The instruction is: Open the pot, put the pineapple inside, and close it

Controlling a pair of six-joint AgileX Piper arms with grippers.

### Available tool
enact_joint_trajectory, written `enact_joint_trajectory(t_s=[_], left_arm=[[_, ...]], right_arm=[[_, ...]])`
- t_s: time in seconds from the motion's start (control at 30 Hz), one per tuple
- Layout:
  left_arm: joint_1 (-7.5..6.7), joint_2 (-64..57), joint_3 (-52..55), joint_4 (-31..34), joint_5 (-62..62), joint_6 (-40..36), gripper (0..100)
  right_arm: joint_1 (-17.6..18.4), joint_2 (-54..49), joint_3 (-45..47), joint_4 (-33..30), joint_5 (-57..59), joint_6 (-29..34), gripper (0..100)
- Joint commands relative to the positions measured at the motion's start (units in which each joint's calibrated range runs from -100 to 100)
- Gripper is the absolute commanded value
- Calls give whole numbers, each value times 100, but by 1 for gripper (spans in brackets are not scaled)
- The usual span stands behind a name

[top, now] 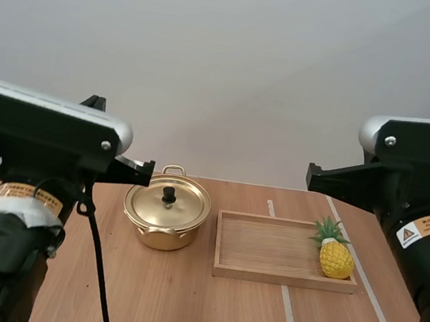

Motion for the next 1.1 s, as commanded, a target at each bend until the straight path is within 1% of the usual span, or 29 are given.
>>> enact_joint_trajectory(t_s=[0.0,0.1,0.2,0.33,0.4,0.47,0.53,0.67,0.8,0.93,1.07], left_arm=[[-12,743,-586,-156,133,-50,0],[-12,1442,-1242,-312,581,-50,0],[-12,2158,-1949,-323,1376,-50,0],[-12,2904,-2988,-323,2576,-9,0],[-12,3175,-3387,-335,2991,3,0],[-12,3430,-3739,-461,3484,186,0],[-12,3640,-3963,-779,3952,537,0],[-12,4006,-4200,-1754,4794,1376,0],[-12,4159,-4210,-2341,5058,1840,0],[-12,4269,-4216,-2533,5242,2080,0],[-12,4447,-4216,-2533,5421,2172,0]], right_arm=[[-24,321,-196,-218,-33,23,0],[-24,561,-314,-269,16,92,0],[-69,728,-412,-322,30,92,0],[-222,1069,-618,-344,30,142,0],[-280,1313,-758,-344,116,283,0],[-346,1641,-983,-333,382,398,0],[-404,1945,-1186,-333,562,419,0],[-503,2587,-1739,-333,1052,419,0],[-574,3075,-2327,-333,1479,419,0],[-633,3406,-2939,-333,1679,419,0],[-633,3540,-3129,-333,1838,419,0]])
